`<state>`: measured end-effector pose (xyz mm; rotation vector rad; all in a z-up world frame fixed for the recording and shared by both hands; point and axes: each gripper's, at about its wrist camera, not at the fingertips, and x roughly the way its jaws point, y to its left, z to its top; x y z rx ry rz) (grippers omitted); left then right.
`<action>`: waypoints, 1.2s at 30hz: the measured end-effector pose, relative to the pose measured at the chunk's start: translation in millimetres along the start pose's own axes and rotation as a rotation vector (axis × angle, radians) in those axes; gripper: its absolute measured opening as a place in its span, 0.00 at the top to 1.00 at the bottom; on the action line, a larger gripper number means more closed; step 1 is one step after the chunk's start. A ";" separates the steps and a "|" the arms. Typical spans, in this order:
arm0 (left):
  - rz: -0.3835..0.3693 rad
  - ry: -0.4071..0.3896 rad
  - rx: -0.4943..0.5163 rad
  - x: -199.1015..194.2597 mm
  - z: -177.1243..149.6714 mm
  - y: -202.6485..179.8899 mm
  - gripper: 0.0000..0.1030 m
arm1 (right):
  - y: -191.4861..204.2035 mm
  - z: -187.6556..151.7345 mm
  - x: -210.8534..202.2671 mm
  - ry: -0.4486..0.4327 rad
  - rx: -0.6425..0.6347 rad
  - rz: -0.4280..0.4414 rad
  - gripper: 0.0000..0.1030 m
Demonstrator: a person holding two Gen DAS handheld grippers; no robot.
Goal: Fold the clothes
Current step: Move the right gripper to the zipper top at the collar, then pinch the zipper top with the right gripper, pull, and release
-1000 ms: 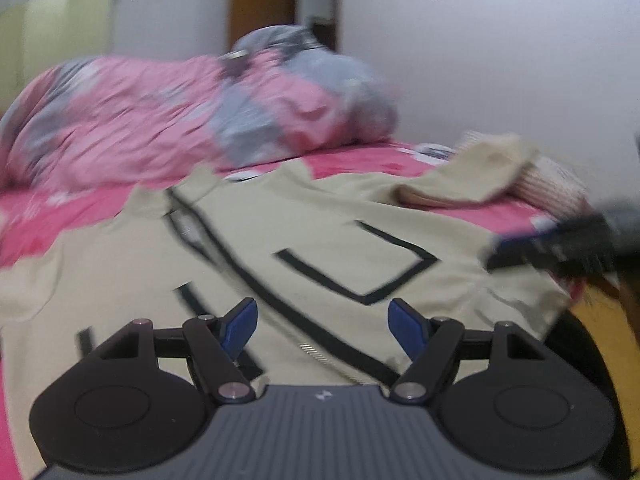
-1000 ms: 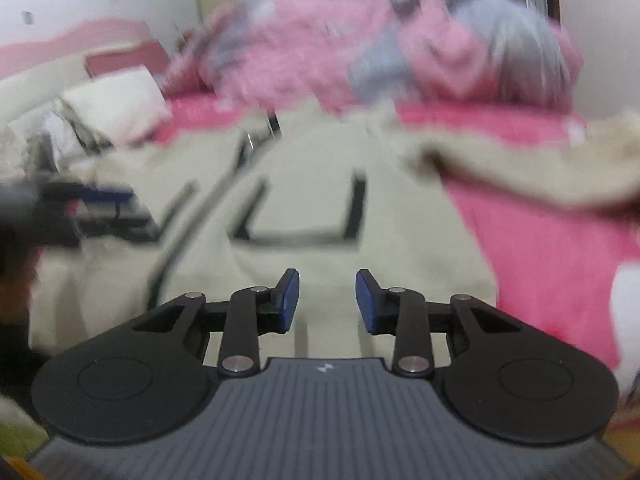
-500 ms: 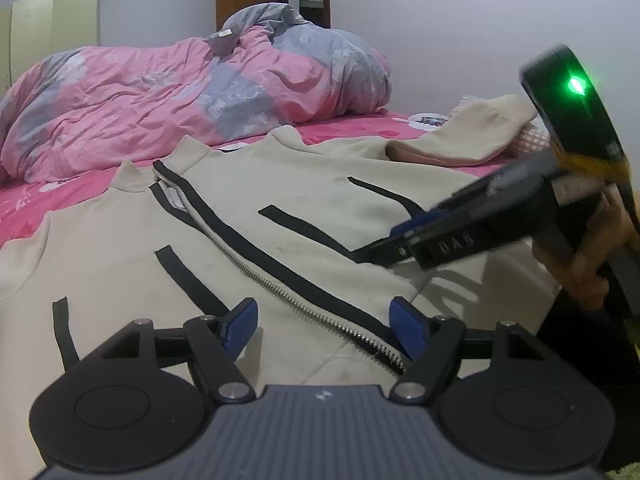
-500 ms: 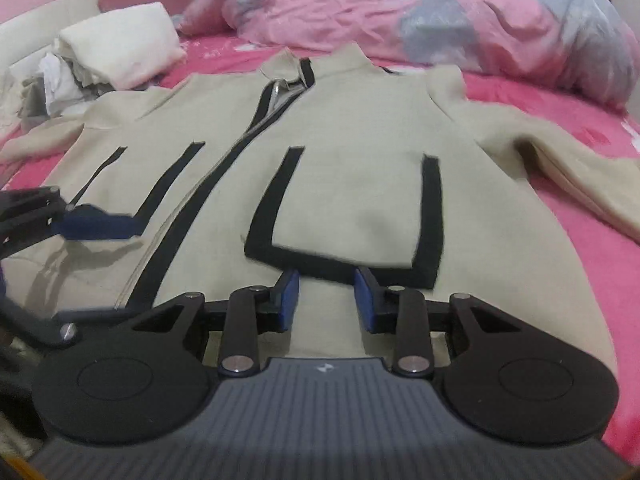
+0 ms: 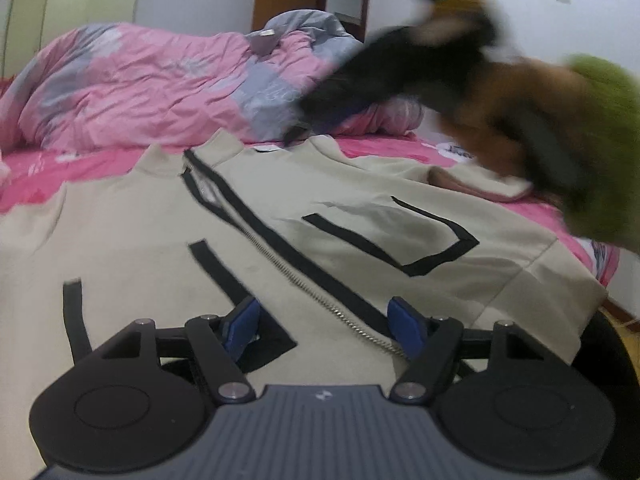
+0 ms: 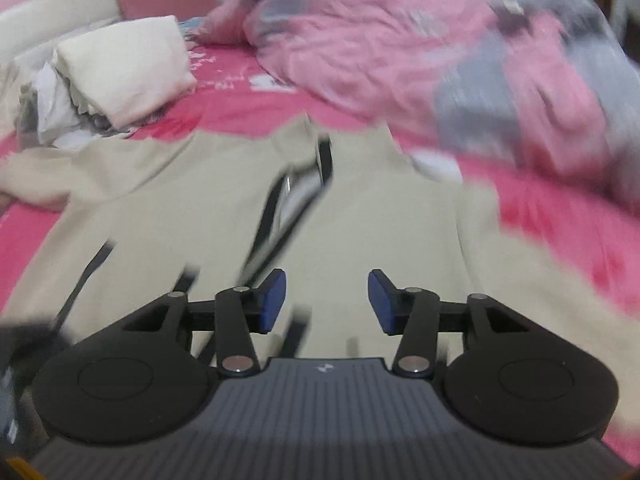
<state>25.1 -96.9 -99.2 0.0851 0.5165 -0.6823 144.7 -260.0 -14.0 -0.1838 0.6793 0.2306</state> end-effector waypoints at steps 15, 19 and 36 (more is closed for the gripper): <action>-0.094 -0.076 -0.119 -5.2 -15.7 27.8 0.30 | 5.8 84.8 216.8 0.053 -0.139 -0.123 0.57; -0.095 -0.073 -0.139 -4.8 -13.8 30.5 0.30 | -0.5 79.1 218.7 0.052 -0.075 -0.113 0.82; -0.104 -0.063 -0.171 -6.6 -9.6 35.9 0.31 | -0.5 95.1 232.8 -0.024 -0.050 -0.097 0.86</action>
